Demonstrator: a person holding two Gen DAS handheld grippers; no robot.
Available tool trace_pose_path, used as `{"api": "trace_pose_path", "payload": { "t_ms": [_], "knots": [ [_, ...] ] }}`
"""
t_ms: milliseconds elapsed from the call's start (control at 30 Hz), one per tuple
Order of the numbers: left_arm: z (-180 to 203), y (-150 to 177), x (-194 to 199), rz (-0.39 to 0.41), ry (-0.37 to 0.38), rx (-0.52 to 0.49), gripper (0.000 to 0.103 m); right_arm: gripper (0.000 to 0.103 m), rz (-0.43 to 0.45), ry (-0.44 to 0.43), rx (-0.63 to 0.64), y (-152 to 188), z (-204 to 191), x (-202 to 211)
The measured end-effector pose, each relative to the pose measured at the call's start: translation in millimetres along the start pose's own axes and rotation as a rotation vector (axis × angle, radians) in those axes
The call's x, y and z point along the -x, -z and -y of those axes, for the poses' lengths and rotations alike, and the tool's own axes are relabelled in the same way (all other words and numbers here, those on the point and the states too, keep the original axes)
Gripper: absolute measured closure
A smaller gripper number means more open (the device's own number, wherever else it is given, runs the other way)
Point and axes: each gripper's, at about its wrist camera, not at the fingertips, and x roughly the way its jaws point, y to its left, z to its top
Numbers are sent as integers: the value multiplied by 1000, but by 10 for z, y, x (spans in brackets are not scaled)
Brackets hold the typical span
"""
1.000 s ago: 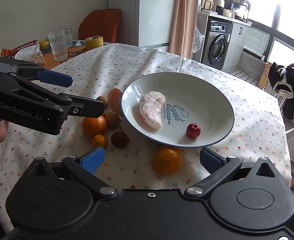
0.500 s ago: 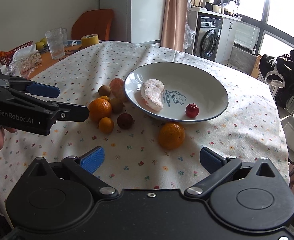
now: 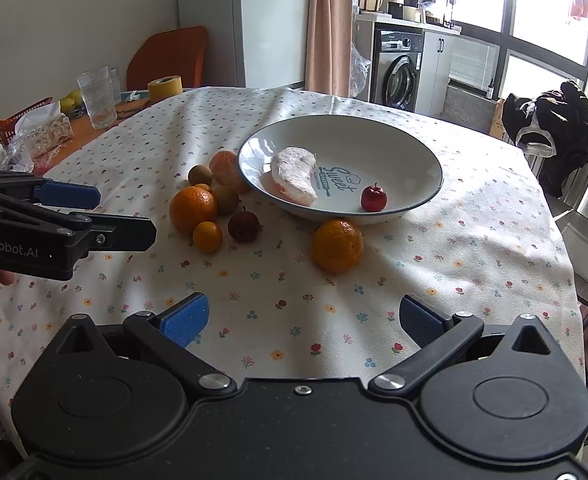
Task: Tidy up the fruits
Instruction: 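Withdraw both tools from the bowl and move the right tool toward the orange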
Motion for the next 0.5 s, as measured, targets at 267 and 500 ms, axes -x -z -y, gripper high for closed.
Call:
{"api": "trace_pose_path", "payload": {
  "t_ms": [267,500],
  "knots": [
    [53,0,5,26,22,-12,16,1,28,-32,-38,68,59,2],
    [94,2,-104,24,52,-9,32,15,47,-57,-42,48,85,-16]
  ]
}}
